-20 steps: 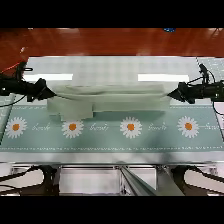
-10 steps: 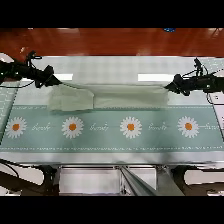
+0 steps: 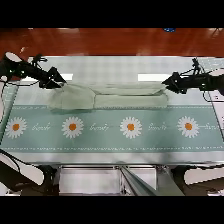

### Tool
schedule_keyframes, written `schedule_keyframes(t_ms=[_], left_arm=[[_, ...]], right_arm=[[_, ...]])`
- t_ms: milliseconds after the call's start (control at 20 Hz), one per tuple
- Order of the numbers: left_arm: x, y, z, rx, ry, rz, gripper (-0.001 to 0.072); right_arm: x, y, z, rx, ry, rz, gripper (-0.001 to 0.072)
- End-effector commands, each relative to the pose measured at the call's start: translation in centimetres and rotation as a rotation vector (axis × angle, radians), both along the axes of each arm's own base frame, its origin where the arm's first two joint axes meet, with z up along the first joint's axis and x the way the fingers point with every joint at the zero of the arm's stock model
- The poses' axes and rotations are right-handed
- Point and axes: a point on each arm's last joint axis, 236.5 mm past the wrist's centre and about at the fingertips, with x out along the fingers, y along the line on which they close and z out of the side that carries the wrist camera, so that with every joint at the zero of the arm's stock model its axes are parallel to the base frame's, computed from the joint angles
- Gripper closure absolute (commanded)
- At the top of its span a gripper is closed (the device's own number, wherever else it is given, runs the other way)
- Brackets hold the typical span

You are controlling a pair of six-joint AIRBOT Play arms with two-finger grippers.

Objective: Fold the shirts.

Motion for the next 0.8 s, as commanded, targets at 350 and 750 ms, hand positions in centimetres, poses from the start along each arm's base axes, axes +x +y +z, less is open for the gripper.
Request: schedule_keyframes(t_ms=[350, 750], left_arm=[[-4.7, 7.4, 17.0, 0.300, -0.376, 0.184, 0.0199], [-11.9, -4.2, 13.6, 0.278, -0.559, 0.074, 0.0199]], right_arm=[[-9.8, -18.0, 9.4, -0.267, -0.031, -0.255, 0.0301], [-7.4, -8.7, -0.1, -0.012, 0.042, -0.253, 0.0297]])
